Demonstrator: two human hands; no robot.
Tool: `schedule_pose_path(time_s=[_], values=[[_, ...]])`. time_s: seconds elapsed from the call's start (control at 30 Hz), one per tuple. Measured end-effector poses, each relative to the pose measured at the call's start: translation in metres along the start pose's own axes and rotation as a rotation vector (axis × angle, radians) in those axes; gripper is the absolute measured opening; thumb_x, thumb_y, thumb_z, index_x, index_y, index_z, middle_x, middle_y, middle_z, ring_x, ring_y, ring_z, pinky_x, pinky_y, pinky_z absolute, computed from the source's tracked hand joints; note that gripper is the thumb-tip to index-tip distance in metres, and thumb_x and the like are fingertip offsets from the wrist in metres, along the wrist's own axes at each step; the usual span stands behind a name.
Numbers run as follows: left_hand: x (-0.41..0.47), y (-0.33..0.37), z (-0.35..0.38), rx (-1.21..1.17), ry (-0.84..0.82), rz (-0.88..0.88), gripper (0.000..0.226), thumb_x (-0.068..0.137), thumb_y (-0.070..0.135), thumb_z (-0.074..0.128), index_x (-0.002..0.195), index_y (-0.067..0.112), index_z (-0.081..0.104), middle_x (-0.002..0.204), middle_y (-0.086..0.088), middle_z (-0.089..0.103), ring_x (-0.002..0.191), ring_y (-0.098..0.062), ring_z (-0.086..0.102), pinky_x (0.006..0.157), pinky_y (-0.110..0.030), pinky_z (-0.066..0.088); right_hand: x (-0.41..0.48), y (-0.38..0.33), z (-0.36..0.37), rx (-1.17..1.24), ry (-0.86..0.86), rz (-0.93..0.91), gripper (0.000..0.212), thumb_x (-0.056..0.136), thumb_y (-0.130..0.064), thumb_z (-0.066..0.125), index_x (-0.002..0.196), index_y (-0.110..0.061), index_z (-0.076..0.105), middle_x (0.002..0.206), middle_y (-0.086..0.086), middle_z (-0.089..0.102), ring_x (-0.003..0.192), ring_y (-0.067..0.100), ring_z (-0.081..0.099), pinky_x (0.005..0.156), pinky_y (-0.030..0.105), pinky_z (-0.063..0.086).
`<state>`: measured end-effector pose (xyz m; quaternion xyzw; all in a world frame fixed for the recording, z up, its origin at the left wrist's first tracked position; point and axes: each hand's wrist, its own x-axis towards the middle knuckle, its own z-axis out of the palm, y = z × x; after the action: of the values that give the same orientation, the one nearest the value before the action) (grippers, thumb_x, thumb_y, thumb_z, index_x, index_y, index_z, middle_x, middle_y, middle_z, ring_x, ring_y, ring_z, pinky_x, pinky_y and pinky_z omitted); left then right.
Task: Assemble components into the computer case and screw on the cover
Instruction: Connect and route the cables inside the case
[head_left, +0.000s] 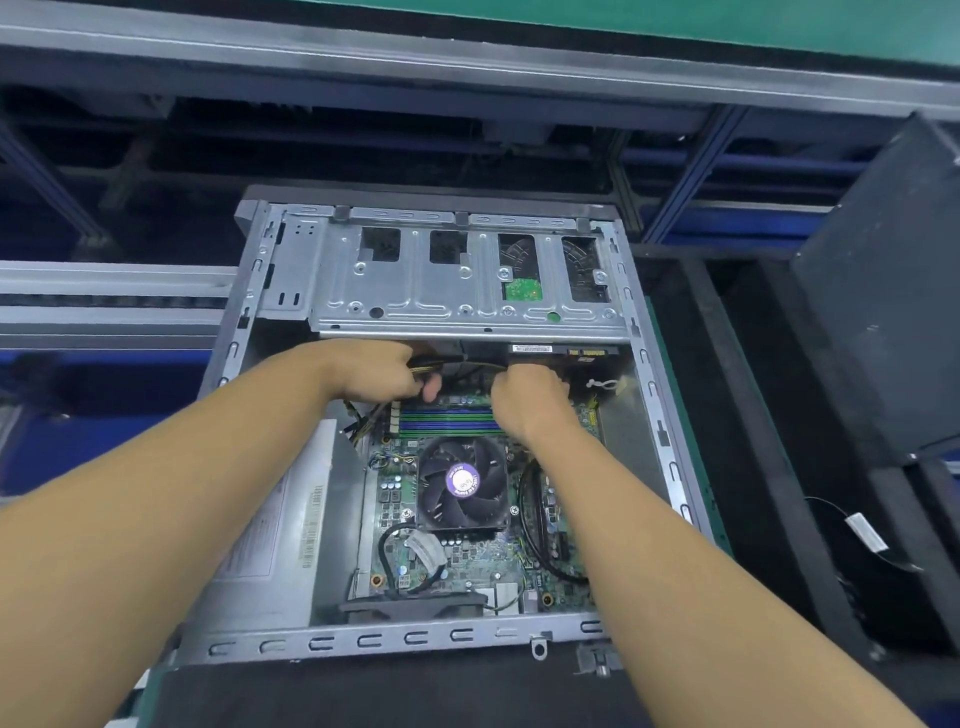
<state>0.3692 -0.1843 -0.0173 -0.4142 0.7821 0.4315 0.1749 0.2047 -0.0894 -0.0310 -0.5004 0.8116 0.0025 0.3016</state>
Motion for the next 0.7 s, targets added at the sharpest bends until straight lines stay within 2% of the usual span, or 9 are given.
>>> schedule_pose_path(time_s=[0.1,0.2,0.27,0.33,0.37,0.43,0.53,0.63,0.7], values=[[0.002,0.001,-0.001,0.024,-0.017,0.02,0.026,0.091,0.005,0.045,0.087,0.023,0.063,0.08,0.002,0.053,0.064,-0.013,0.041,0.055,-0.025,0.031,0.003,-0.002,-0.001,0.038,-0.03,0.002,0.032,0.106,-0.011,0.034,0.113,-0.001,0.064,0.128,0.023,0.061,0.121,0.041,0.054,0.105,0.042,0.036],[0.003,0.007,0.0,-0.018,0.024,-0.004,0.025,0.092,0.0,0.046,0.077,0.018,0.056,0.064,0.007,0.052,0.053,-0.006,0.042,0.041,-0.012,0.028,0.004,-0.002,0.002,0.1,-0.067,-0.062,0.043,0.106,-0.019,0.038,0.147,-0.011,0.049,0.146,0.019,0.053,0.134,0.039,0.047,0.115,0.043,0.031],[0.002,0.009,0.002,-0.155,-0.048,0.041,0.03,0.084,-0.014,0.042,0.073,0.011,0.054,0.054,0.01,0.053,0.049,-0.003,0.044,0.043,-0.011,0.028,0.003,-0.001,0.006,0.163,-0.052,-0.137,0.042,0.101,-0.028,0.051,0.142,-0.019,0.053,0.123,0.013,0.064,0.124,0.035,0.055,0.108,0.039,0.041],[-0.001,0.009,0.003,-0.284,-0.145,0.116,0.035,0.071,-0.018,0.038,0.081,0.009,0.057,0.061,0.006,0.056,0.061,-0.01,0.046,0.055,-0.021,0.029,0.005,0.001,0.01,0.168,-0.03,-0.197,0.021,0.095,-0.033,0.062,0.115,-0.03,0.063,0.098,0.002,0.065,0.106,0.03,0.062,0.09,0.032,0.047],[-0.004,0.01,0.004,-0.318,-0.184,0.14,0.036,0.065,-0.014,0.039,0.086,0.009,0.057,0.064,0.004,0.056,0.063,-0.012,0.045,0.058,-0.026,0.029,0.005,0.003,0.012,0.167,-0.017,-0.226,0.005,0.094,-0.034,0.065,0.098,-0.034,0.062,0.091,-0.002,0.063,0.098,0.027,0.062,0.081,0.03,0.046],[-0.004,0.009,0.002,-0.333,-0.214,0.173,0.043,0.053,-0.004,0.04,0.088,0.012,0.06,0.062,0.004,0.055,0.062,-0.013,0.044,0.058,-0.026,0.03,0.007,0.004,0.012,0.172,0.016,-0.275,0.011,0.094,-0.036,0.067,0.085,-0.033,0.062,0.087,-0.004,0.059,0.087,0.022,0.058,0.07,0.028,0.038],[-0.003,0.01,0.0,-0.207,-0.145,0.132,0.028,0.061,-0.01,0.045,0.066,0.012,0.061,0.063,0.001,0.054,0.062,-0.012,0.046,0.059,-0.024,0.034,0.01,0.007,0.012,0.15,0.039,-0.288,0.016,0.096,-0.036,0.067,0.106,-0.022,0.07,0.093,-0.002,0.059,0.087,0.018,0.054,0.069,0.026,0.033],[0.0,0.01,0.002,-0.207,-0.033,0.089,0.046,0.075,-0.013,0.041,0.044,0.016,0.057,0.049,0.01,0.052,0.047,0.0,0.045,0.05,-0.012,0.036,0.012,0.01,0.013,0.135,0.04,-0.304,0.027,0.098,-0.035,0.066,0.119,-0.019,0.069,0.098,-0.002,0.059,0.092,0.019,0.056,0.074,0.028,0.037],[0.003,0.007,0.004,-0.279,0.015,0.072,0.041,0.085,-0.003,0.038,0.055,0.014,0.06,0.052,0.01,0.057,0.052,-0.004,0.048,0.056,-0.015,0.039,0.012,0.012,0.015,0.154,0.018,-0.306,0.028,0.099,-0.038,0.064,0.12,-0.02,0.068,0.099,-0.001,0.06,0.093,0.021,0.058,0.075,0.029,0.04]])
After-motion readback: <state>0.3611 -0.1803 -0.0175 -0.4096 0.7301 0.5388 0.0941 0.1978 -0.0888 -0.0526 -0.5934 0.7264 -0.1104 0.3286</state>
